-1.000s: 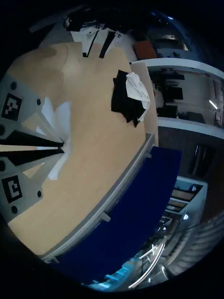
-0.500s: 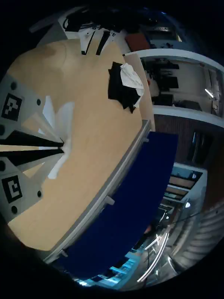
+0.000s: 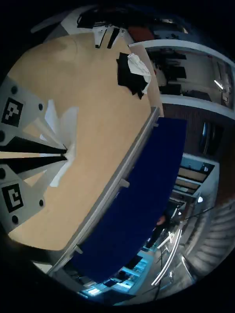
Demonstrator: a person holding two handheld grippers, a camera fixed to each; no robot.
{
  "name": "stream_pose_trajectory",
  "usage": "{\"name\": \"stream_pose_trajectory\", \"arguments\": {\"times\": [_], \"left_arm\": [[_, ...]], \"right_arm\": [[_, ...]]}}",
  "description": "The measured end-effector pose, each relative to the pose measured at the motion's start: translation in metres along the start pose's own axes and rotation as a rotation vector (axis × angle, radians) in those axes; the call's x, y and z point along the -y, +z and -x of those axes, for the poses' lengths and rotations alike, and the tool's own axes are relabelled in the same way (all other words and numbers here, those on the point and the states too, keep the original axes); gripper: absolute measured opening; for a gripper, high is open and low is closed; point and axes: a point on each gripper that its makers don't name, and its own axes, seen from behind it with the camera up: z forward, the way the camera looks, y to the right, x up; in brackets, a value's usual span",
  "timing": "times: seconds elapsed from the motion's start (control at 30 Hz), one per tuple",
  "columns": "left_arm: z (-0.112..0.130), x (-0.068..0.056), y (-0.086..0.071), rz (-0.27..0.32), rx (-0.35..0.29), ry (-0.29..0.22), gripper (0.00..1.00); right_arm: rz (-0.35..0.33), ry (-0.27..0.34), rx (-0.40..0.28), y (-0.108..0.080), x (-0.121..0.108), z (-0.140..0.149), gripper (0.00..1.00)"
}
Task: Fold towel
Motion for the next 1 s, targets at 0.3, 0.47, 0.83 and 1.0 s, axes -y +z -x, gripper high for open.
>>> {"name": "stream_pose_trajectory", "arguments": {"times": [0.3, 0.47, 0.83, 1.0], "left_arm": [[-0.001, -0.006, 0.006, 0.003, 0.009, 0.013, 0.87], [-0.002, -0.009, 0.009, 0.003, 0.014, 0.019, 0.87], [-0.005, -0.022, 0.011, 0.012, 0.02, 0.039, 0.87], [-0.007, -0.027, 0.011, 0.018, 0.021, 0.049, 0.87]], "right_arm": [[0.072, 0.017, 0.038, -0.028, -0.061, 0.033, 0.04], [0.104, 0.031, 0.056, -0.04, -0.088, 0.049, 0.04], [0.151, 0.055, 0.099, -0.058, -0.126, 0.084, 0.04], [0.161, 0.064, 0.103, -0.062, -0.132, 0.09, 0.04]]}}
